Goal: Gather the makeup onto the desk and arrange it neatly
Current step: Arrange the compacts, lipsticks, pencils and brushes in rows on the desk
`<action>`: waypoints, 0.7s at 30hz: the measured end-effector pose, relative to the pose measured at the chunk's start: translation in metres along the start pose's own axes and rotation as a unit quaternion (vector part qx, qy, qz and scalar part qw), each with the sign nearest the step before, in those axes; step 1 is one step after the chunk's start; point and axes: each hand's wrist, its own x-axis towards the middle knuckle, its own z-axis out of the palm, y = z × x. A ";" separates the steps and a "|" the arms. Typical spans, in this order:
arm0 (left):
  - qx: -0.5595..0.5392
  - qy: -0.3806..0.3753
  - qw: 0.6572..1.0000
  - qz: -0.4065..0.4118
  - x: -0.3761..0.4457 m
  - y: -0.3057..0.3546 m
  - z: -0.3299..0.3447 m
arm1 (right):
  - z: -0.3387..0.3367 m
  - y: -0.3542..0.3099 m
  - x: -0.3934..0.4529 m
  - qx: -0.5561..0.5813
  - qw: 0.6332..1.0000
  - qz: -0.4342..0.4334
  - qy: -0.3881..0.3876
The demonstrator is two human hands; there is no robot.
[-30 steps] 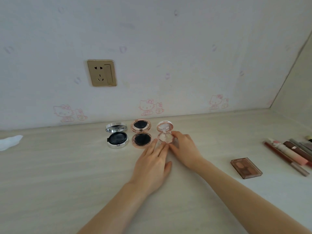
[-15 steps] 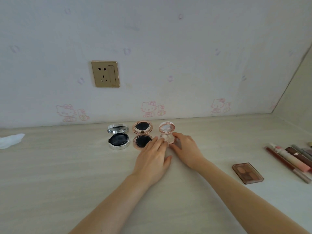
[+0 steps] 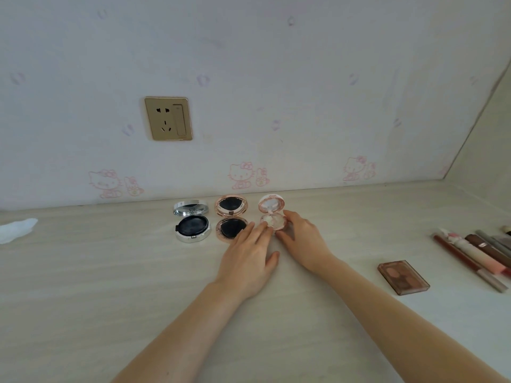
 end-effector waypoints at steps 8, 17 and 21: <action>0.009 0.026 1.000 0.004 -0.004 0.002 -0.006 | -0.012 -0.002 -0.010 -0.006 1.000 0.021 -0.019; -0.060 0.052 0.996 0.040 -0.006 0.038 -0.016 | -0.075 0.016 -0.058 -0.104 0.994 -0.032 -0.014; -0.099 0.029 0.993 0.058 -0.004 0.074 -0.008 | -0.108 0.034 -0.086 -0.146 0.989 -0.021 -0.023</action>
